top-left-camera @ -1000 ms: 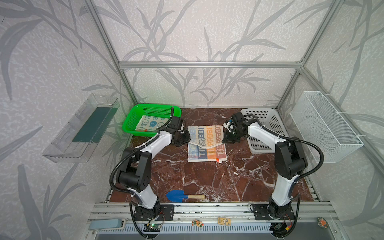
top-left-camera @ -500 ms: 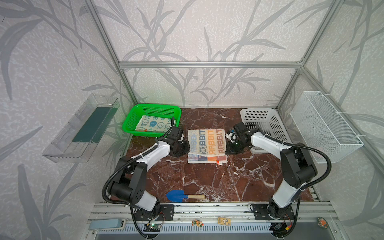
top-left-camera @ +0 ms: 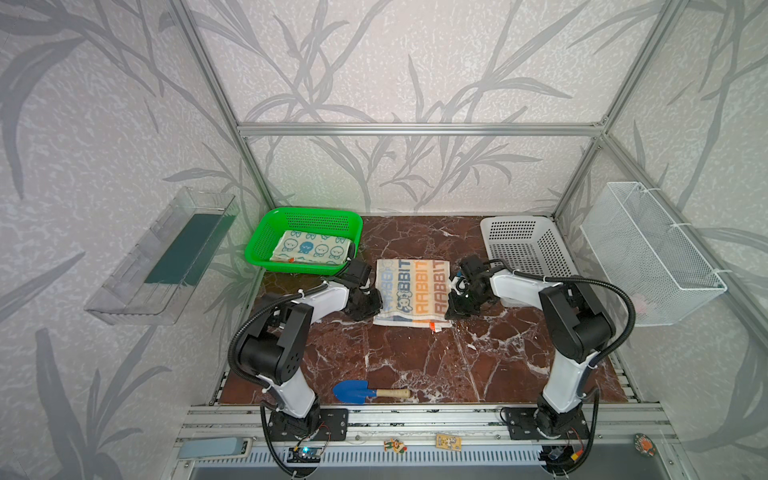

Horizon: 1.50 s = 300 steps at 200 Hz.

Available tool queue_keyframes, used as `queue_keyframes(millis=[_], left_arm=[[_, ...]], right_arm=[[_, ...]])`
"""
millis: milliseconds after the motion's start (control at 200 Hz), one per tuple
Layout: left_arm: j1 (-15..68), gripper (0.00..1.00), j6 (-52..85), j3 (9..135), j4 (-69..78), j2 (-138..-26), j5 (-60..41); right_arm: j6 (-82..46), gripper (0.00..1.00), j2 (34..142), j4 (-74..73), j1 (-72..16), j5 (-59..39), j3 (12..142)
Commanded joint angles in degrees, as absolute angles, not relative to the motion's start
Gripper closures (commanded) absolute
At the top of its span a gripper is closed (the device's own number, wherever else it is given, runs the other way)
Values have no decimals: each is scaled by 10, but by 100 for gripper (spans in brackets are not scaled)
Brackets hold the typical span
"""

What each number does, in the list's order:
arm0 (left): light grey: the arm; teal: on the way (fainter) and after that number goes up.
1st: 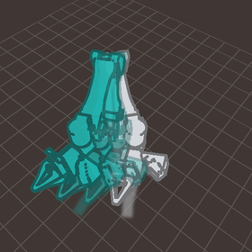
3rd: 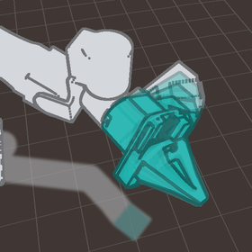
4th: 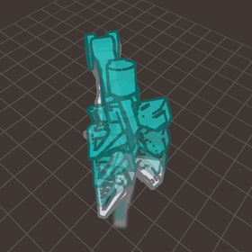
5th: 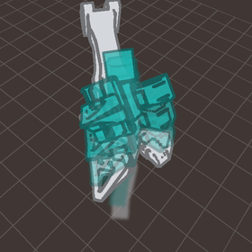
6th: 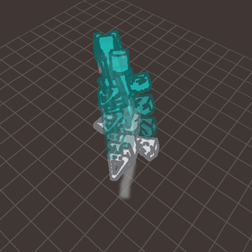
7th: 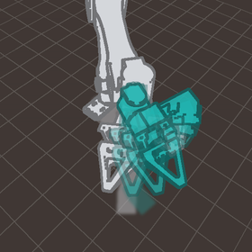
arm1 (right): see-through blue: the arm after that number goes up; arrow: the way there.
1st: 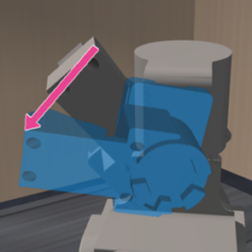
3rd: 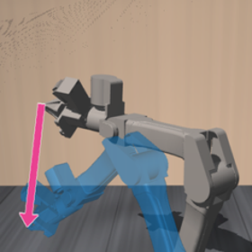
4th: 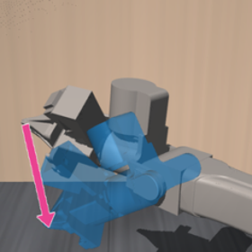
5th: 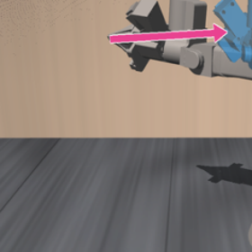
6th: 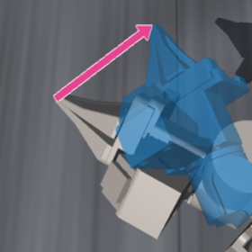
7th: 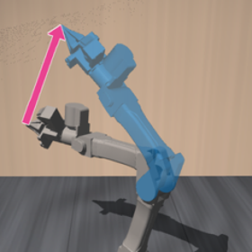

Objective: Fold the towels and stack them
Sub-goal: 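Press the folded towel flat and open both grippers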

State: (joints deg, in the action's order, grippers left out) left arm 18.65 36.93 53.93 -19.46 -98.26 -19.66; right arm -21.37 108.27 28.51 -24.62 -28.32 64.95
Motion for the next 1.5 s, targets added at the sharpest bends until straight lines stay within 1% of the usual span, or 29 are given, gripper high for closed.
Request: queue_keyframes(millis=[0,185,390,585,815,1010,1494], left_arm=[[172,100,348,590,-220,-994,-190],[160,100,331,650,-269,-979,-180],[160,100,330,645,-289,-934,-174],[161,100,345,600,-280,-880,-180],[162,100,361,514,-240,-855,-181],[166,100,370,464,-205,-866,-185],[171,100,363,450,-179,-917,-186]], right_arm=[[-207,100,1090,304,-238,-279,692],[-199,100,1065,346,-232,-278,747],[-193,100,1029,378,-233,-274,767],[-194,100,995,373,-233,-272,731],[-215,100,1000,317,-258,-275,648],[-229,100,1019,276,-268,-281,606],[-236,100,1052,253,-281,-270,589]])
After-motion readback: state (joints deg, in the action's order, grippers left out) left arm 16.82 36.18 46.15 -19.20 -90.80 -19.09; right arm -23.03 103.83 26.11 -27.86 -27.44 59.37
